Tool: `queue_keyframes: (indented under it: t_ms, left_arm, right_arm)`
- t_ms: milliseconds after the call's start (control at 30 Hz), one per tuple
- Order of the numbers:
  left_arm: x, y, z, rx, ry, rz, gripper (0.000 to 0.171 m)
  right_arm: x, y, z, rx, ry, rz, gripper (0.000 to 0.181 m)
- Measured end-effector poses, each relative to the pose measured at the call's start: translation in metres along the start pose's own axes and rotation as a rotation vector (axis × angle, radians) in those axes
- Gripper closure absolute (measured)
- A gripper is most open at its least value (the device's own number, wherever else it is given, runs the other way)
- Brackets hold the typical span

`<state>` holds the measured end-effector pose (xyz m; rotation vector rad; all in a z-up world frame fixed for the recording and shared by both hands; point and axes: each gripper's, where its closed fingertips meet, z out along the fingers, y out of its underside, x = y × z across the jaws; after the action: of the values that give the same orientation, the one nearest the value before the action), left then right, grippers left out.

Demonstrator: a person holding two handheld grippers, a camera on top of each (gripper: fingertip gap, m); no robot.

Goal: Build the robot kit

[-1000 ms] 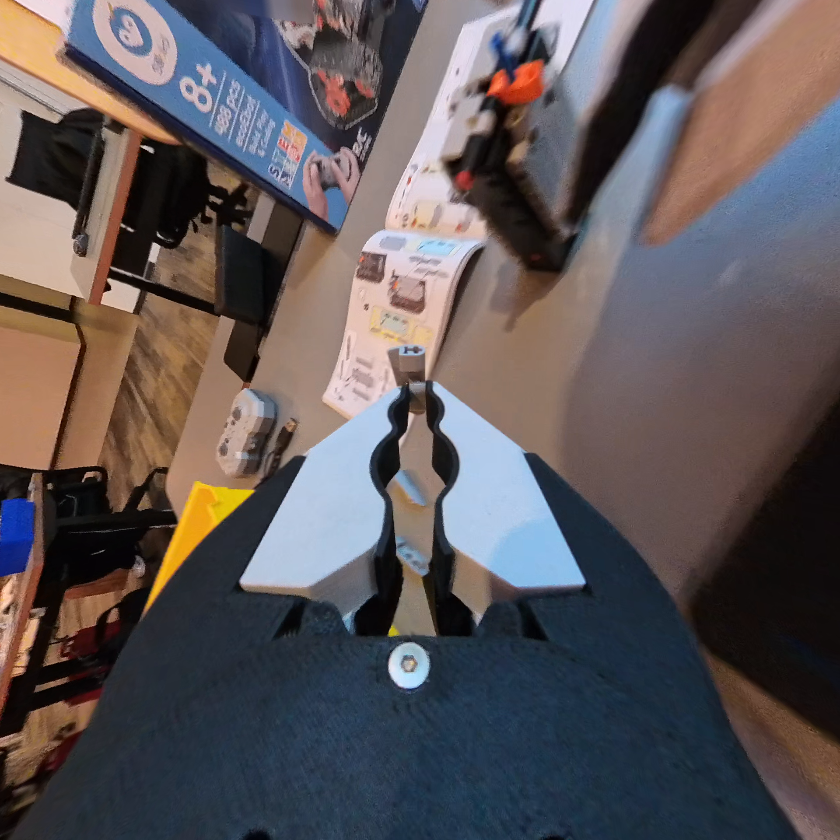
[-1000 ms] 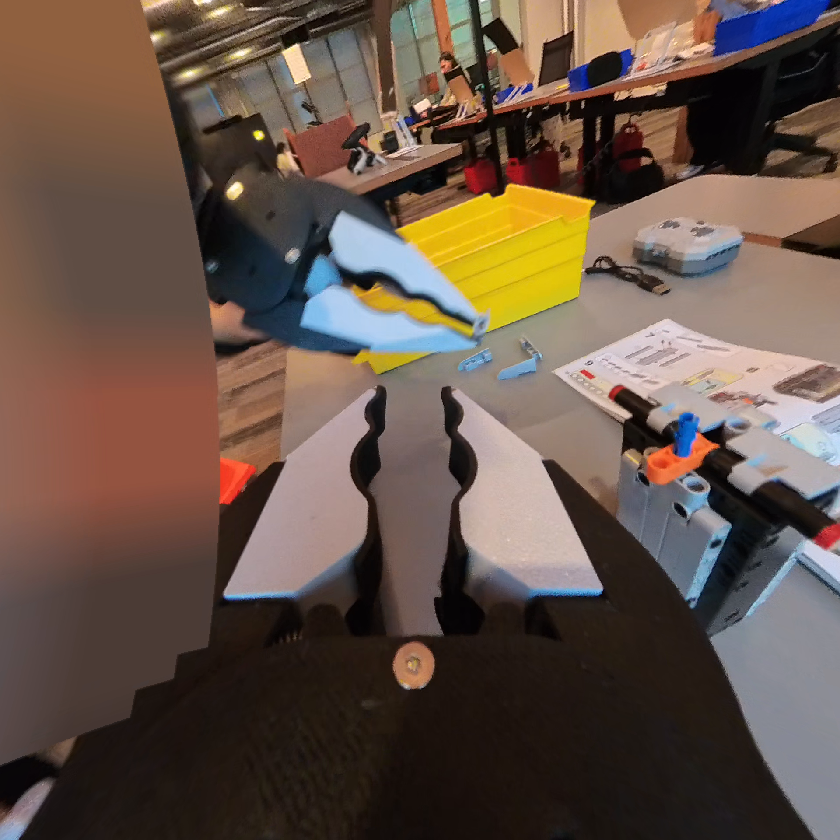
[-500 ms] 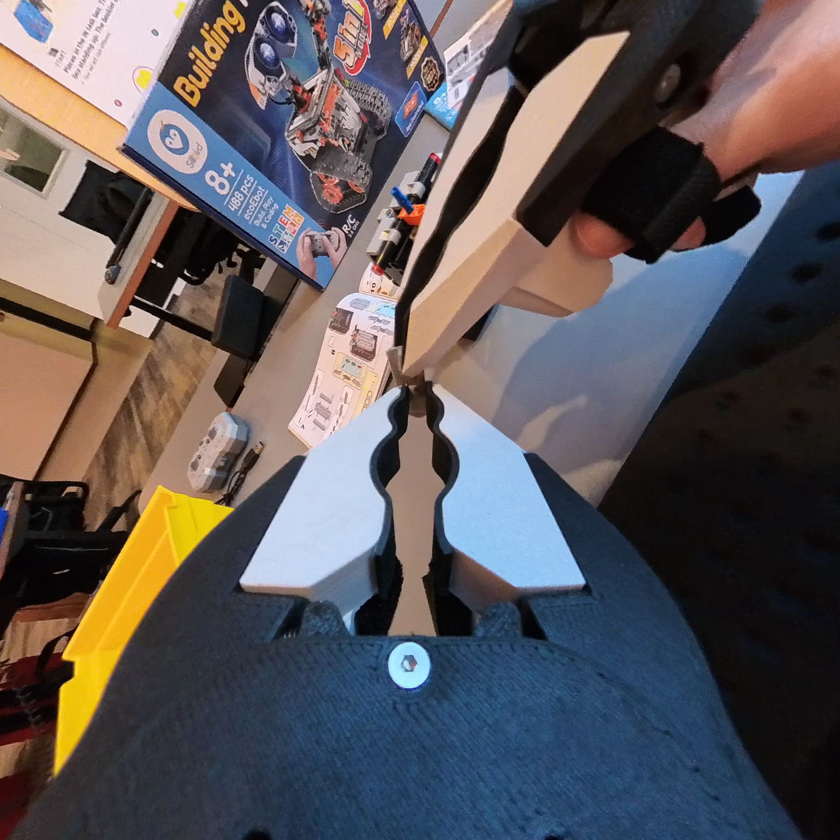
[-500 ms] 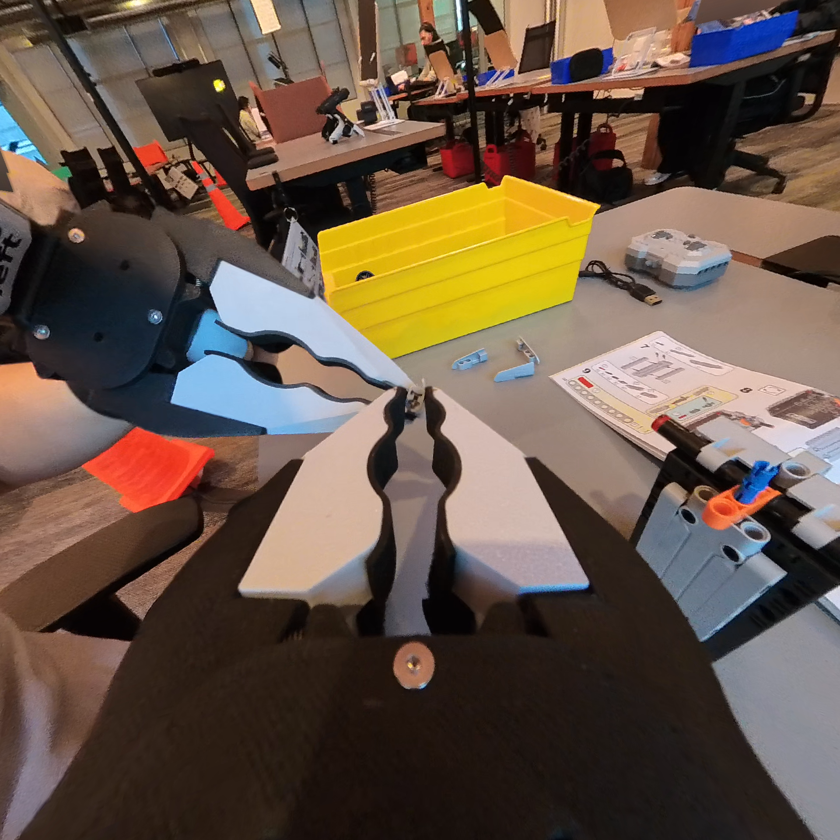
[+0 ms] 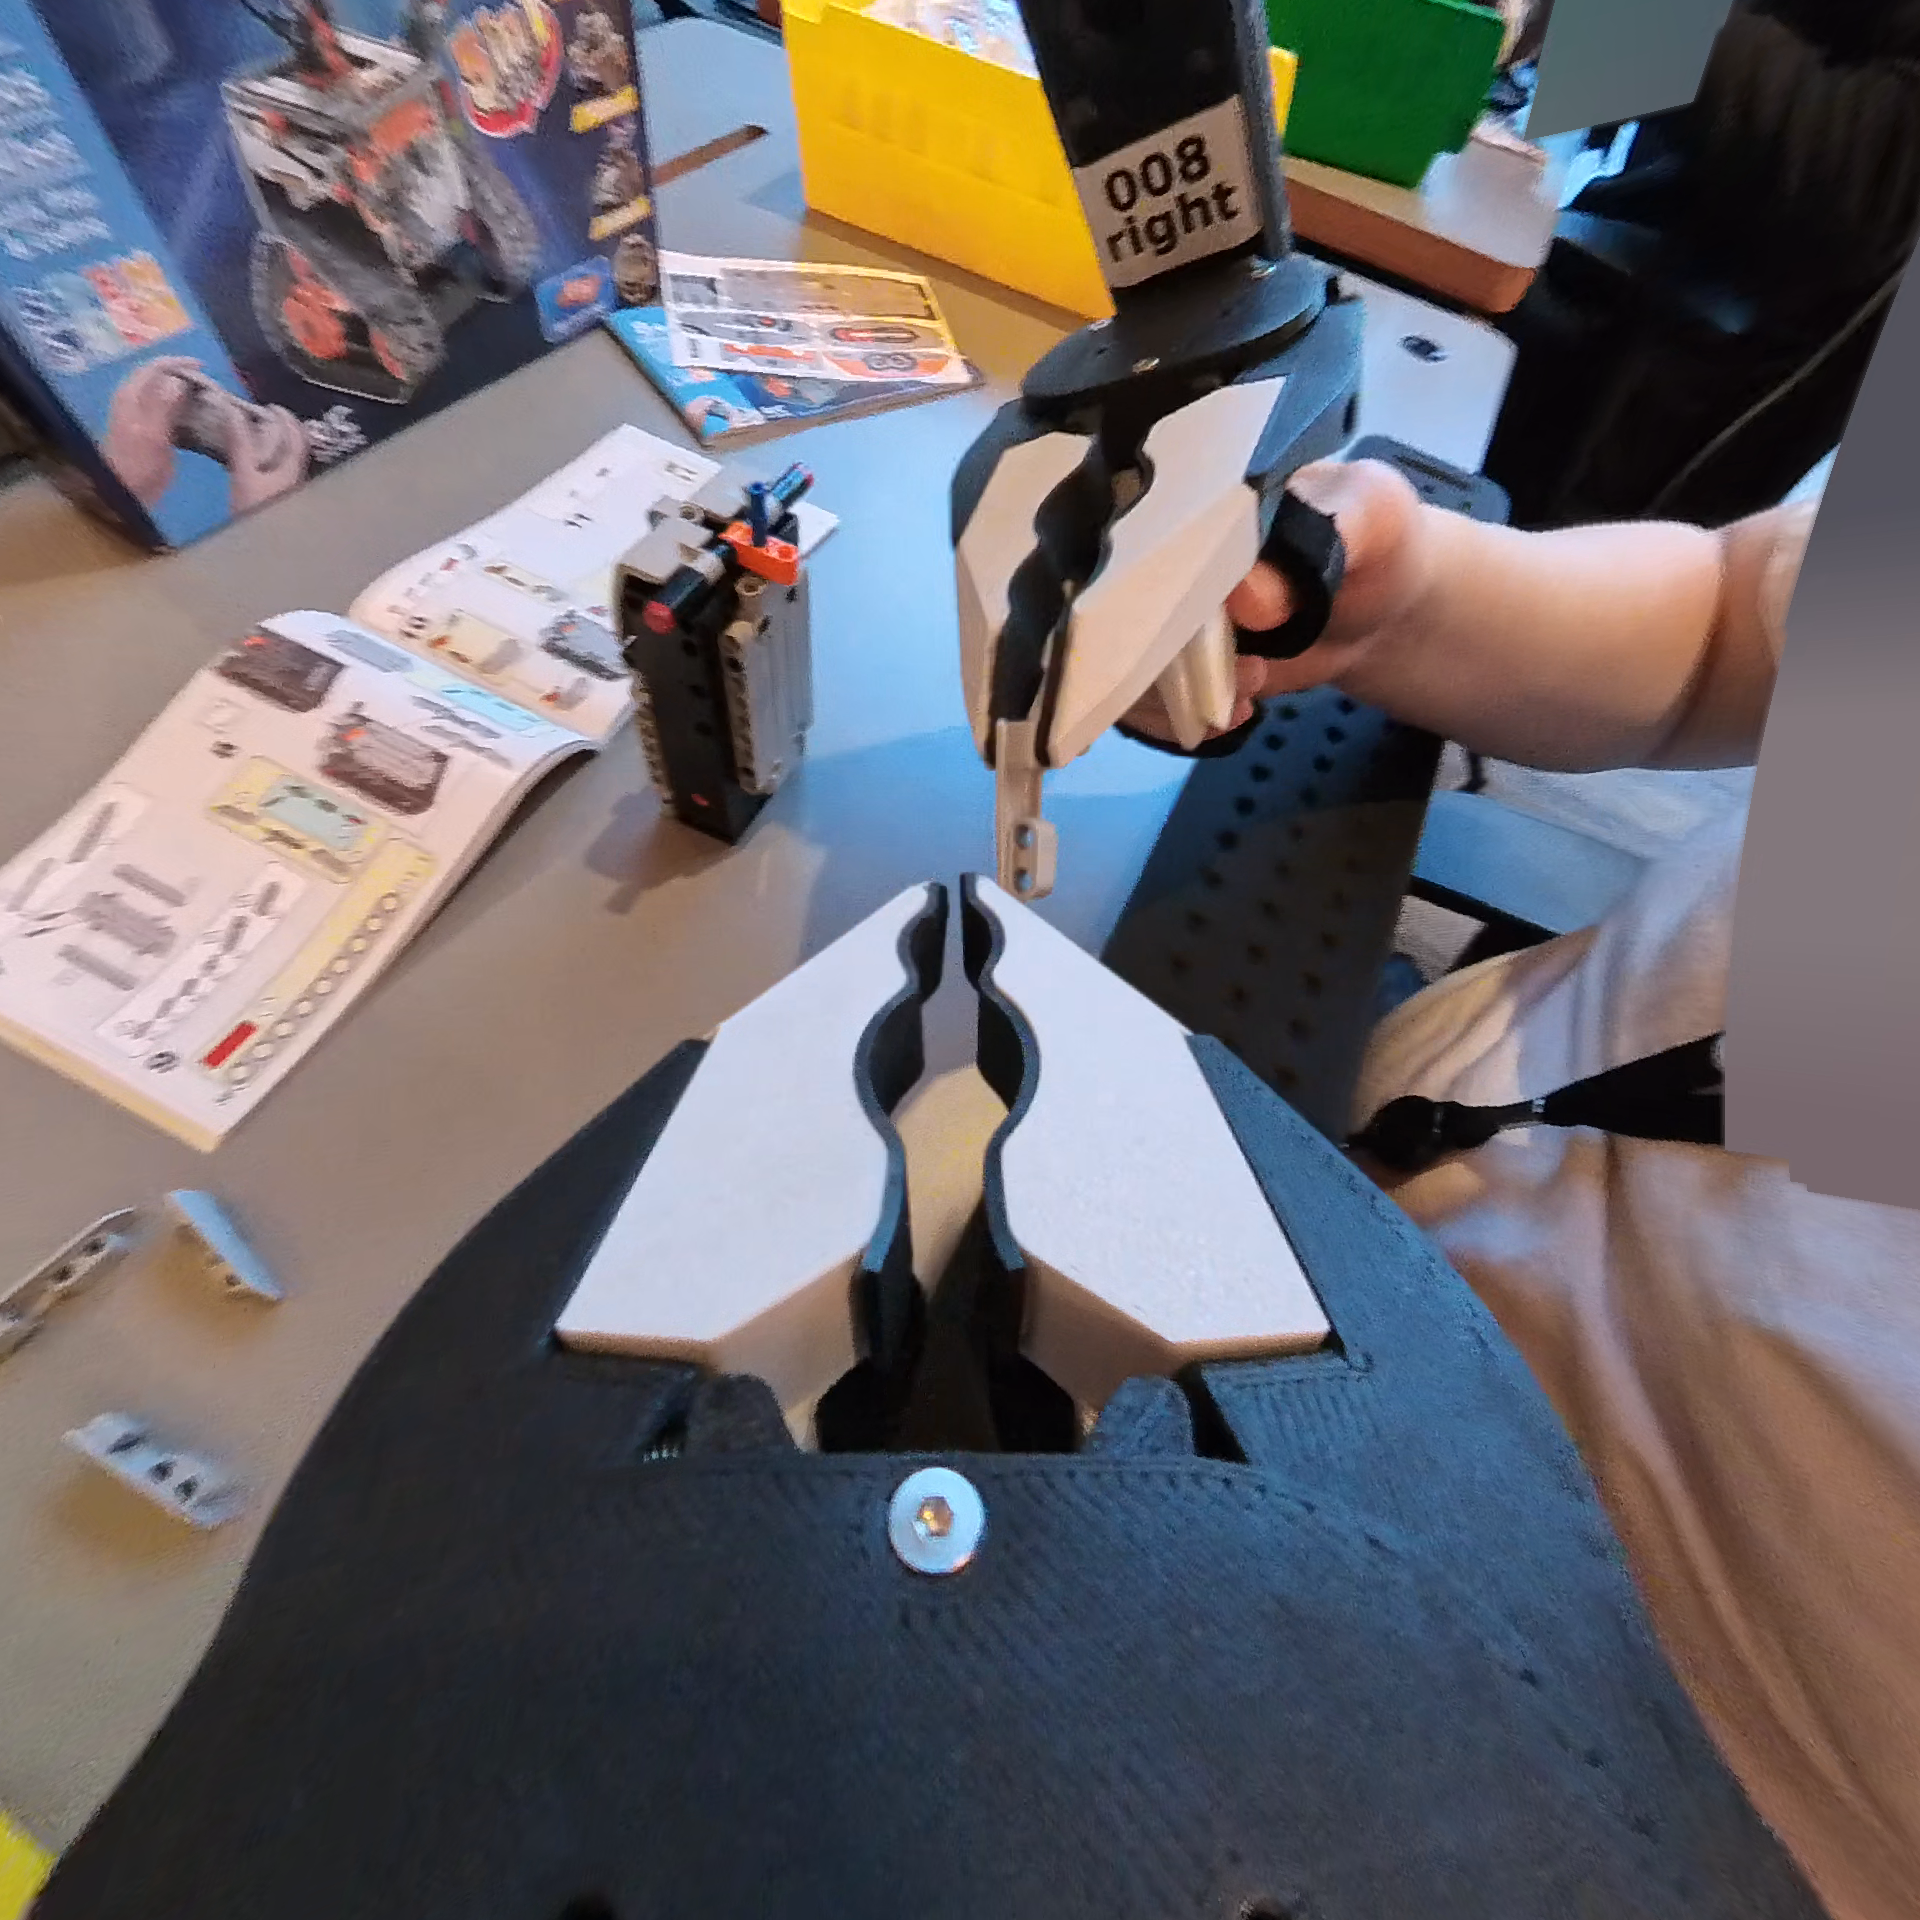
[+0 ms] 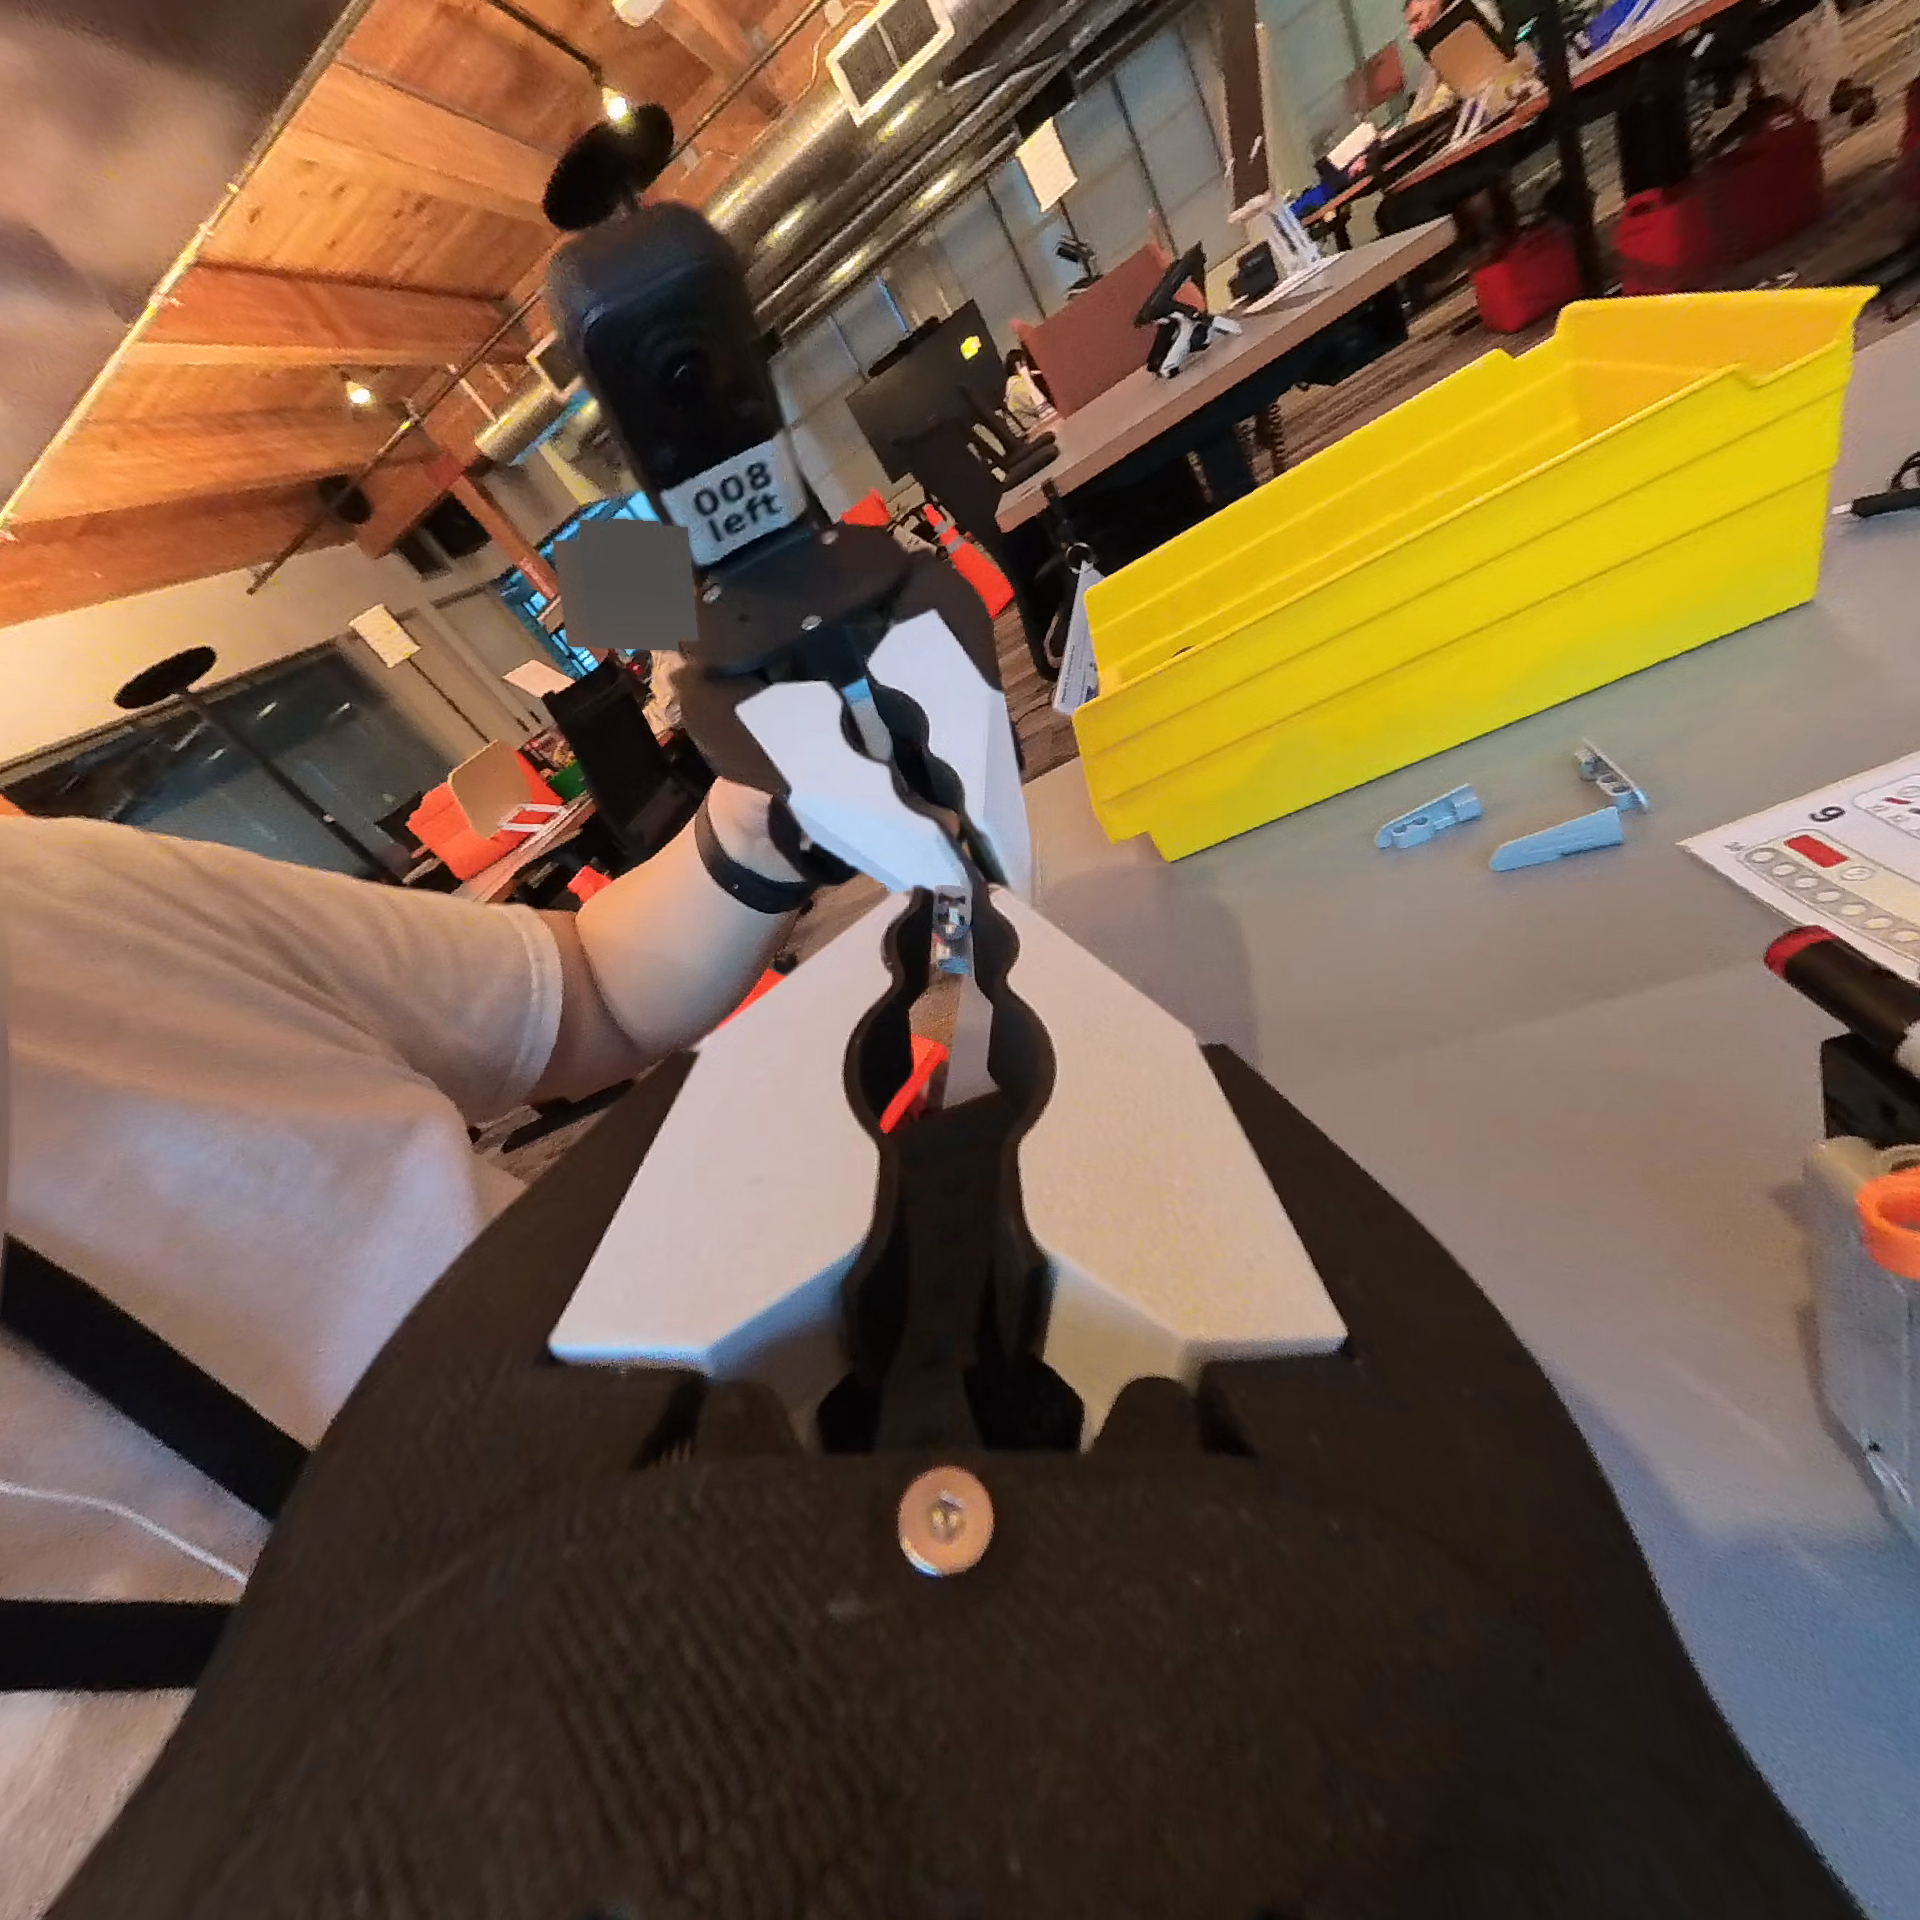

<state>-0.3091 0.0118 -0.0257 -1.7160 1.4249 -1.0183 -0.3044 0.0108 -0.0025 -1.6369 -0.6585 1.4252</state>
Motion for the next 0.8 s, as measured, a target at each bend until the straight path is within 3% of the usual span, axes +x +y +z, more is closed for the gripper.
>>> queue_keyframes:
  t_ms: [167, 333, 800]
  left_arm:
    - [-0.001, -0.008, 0.000, 0.012, 0.078, -0.110, 0.171]
    - [0.014, -0.025, -0.005, 0.086, 0.264, -0.259, 0.162]
    - [0.009, -0.011, 0.014, -0.029, 0.264, -0.261, 0.171]
  right_arm:
    - [0.001, 0.002, -0.003, 0.002, -0.033, 0.054, 0.175]
    - [0.003, 0.000, -0.006, 0.041, -0.093, 0.163, 0.175]
    - [0.012, 0.003, -0.007, 0.083, -0.130, 0.301, 0.175]
